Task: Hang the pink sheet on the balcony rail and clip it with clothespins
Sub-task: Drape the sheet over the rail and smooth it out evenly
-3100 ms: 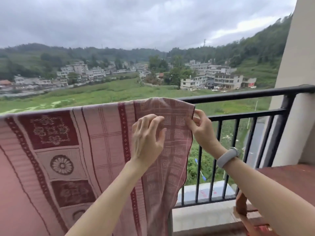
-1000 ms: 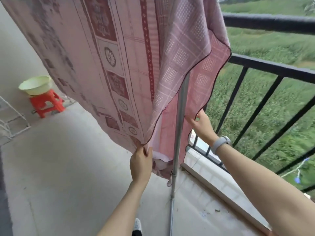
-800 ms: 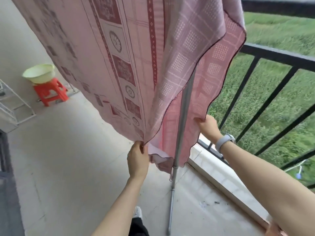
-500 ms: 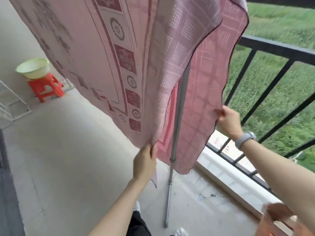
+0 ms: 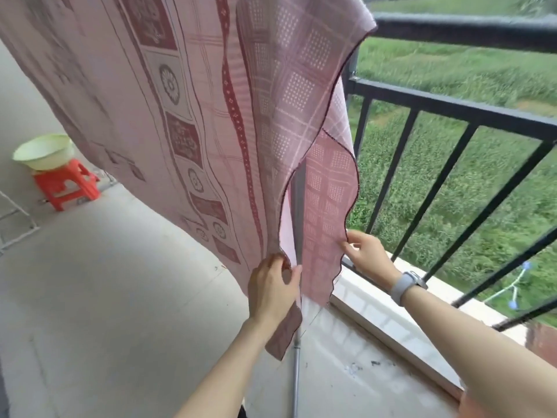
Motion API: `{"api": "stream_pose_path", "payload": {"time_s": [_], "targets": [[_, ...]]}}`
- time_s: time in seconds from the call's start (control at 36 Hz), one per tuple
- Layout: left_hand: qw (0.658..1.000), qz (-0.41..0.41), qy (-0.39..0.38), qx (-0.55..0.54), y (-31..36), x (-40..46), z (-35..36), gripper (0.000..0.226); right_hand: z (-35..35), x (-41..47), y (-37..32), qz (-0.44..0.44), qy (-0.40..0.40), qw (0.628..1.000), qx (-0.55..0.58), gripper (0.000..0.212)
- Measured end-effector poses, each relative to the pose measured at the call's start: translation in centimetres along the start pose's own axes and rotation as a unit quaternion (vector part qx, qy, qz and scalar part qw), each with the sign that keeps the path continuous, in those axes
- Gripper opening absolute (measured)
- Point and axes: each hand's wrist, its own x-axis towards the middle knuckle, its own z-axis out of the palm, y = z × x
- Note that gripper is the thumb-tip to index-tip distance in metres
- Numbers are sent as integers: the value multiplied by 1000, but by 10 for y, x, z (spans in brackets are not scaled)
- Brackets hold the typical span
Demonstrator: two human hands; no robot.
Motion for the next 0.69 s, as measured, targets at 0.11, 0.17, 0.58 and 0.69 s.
{"api": "stream_pose_path", "payload": {"time_s": [0.11,0.17,0.58,0.69], "targets": [[996,-4,78,-44,36,22,-18,33,-27,8,-40,-52,61,992,98,12],[986,44,139,-76,58,37,-30,35,-39,14,-62,-83,82,985,128,18],[949,171,235,-122,99,71,-58,15,-69,19,-89,-101,172,975,102,26],[949,175,218,-143,115,89,-75,20,-86,25,-110,-127,156,976,85,17]]}}
